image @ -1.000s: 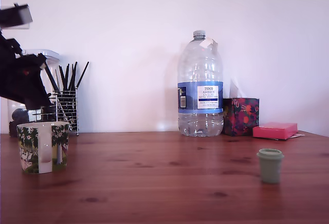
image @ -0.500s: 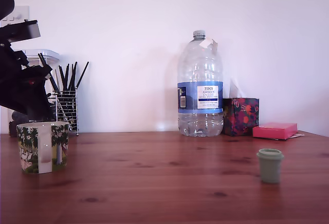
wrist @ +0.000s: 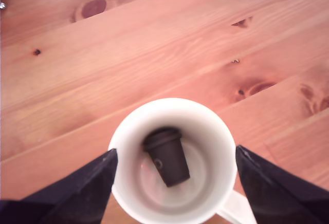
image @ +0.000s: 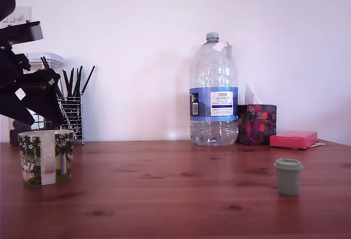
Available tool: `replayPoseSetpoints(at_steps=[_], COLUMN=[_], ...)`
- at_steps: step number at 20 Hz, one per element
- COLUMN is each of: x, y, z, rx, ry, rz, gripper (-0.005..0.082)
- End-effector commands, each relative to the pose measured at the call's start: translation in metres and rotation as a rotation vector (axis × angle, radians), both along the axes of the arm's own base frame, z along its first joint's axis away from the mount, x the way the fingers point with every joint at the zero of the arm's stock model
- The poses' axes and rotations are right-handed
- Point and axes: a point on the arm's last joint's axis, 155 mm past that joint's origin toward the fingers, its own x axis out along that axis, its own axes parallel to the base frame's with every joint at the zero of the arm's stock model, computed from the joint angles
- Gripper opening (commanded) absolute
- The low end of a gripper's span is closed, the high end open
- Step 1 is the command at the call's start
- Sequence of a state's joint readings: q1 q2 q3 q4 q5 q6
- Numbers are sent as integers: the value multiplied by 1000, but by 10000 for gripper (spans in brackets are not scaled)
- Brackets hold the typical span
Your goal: Pick up the coffee capsules from the table one by one and drop them inside the nearest coffee cup
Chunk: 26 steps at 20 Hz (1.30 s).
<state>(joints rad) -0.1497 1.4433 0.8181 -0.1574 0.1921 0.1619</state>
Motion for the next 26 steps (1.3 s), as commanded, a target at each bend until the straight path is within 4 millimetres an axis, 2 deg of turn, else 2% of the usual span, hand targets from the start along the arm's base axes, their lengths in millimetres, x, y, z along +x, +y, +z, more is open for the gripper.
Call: replayPoseSetpoints(at_steps=[1,2,3,5,7,9,15,20,24,26], x=[8,9,9,9,10,5,-25,-58,-89,-105], y=[0,-1,-2,-8,-18,-36,-126,-195,-224,-229], z=[15,19,25,36,46,52,66,71,69,65], rx=[11,16,13,6,-20,-43,-125,-232,-364,-425], ry=[-29,-25,-20,-14,-16,-27,-80,-213,-309,-342], rz=[-14,-19,-23,-41,-63,-118,-329,-482,-543,-548], gripper=[634,553,400,-6,-12,-24,-24,-24,-24,-24])
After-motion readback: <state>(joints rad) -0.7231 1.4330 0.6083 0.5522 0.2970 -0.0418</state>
